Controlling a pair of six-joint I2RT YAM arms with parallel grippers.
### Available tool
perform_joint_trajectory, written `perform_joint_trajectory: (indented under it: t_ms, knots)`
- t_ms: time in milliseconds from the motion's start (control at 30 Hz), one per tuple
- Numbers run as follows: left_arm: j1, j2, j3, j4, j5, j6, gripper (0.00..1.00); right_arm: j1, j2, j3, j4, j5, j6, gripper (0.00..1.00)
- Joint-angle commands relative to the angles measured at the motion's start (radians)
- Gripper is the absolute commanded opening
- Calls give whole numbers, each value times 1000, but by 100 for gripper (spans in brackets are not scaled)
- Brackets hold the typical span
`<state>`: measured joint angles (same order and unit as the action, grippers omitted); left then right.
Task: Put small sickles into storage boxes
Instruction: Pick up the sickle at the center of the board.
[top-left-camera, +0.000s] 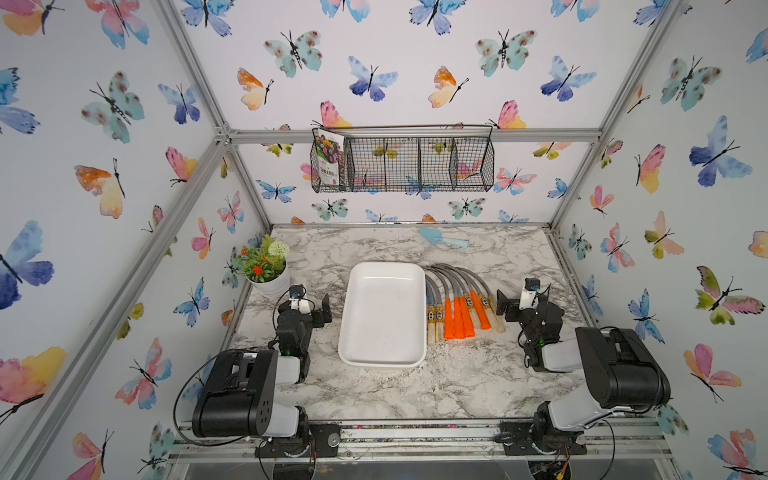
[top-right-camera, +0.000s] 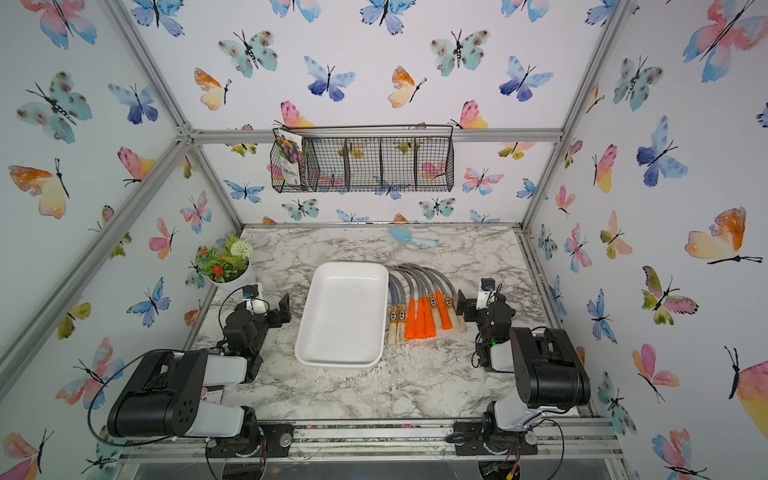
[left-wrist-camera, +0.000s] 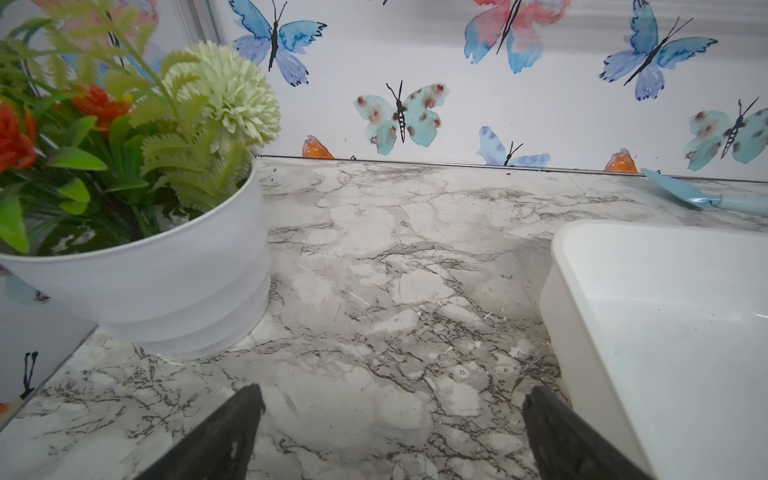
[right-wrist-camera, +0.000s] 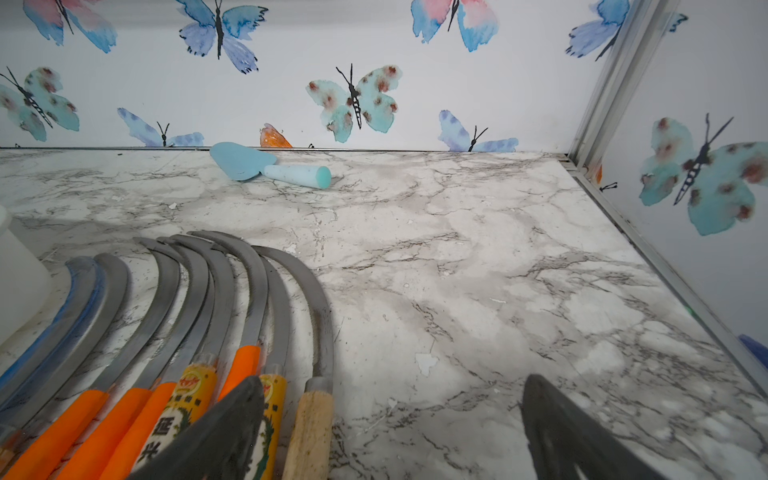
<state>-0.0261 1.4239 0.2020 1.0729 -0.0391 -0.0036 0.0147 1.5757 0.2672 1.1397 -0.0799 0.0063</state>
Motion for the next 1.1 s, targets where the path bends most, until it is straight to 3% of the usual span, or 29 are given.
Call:
perform_joint_trajectory:
  t_ms: [0,67,400,800,900,1067]
  knots:
    - [-6,-14,3,22,-8,10,98,5,-8,17,-17,7,1,98]
    - [-24,-27,12,10,17,47,98,4,-16,27,-39,17,5,98]
    - [-48,-135,198,-394,-16,50,98,4,-93,204,-412,53,12,98]
    - [-76,-190,499,-966,50,-149,98,4,-137,456,-966,16,137,98]
    - [-84,-201,543,-1055,111,-195,98,4,-142,504,-1095,-12,167,98]
    - [-164,-231,605,-1189,121,-220,98,4,-143,548,-1248,-26,217,98]
